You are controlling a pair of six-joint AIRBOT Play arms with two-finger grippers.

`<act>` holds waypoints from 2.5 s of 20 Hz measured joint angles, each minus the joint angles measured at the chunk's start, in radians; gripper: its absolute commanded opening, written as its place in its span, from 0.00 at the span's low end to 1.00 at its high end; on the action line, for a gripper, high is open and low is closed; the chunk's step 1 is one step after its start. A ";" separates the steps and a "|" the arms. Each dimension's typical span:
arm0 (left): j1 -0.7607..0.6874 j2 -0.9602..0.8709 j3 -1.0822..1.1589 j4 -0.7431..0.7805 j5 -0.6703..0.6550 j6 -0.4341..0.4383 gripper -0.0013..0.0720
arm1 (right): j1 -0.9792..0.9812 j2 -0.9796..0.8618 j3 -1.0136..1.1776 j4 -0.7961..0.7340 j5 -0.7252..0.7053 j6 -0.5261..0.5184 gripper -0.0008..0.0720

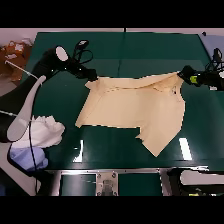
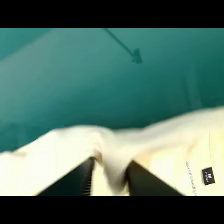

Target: Fold the shirts.

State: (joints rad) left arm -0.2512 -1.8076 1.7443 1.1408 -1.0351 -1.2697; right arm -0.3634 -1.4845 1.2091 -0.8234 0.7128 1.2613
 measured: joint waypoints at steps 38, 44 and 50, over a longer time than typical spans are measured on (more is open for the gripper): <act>0.114 0.331 -0.477 0.037 -0.406 -0.094 0.92 | -0.279 0.003 -0.179 -0.208 0.319 0.039 0.04; -0.100 0.361 -0.704 0.030 -0.255 -0.199 0.92 | -0.273 -0.027 -0.175 -0.205 0.296 0.039 0.04; -0.204 0.364 -0.761 0.007 -0.158 -0.276 0.91 | -0.273 -0.032 -0.175 -0.201 0.281 0.039 0.04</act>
State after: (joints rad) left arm -0.4557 -1.4433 0.9829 1.1477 -1.1934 -1.5459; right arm -0.6361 -1.5166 1.0336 -1.0248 0.9939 1.3003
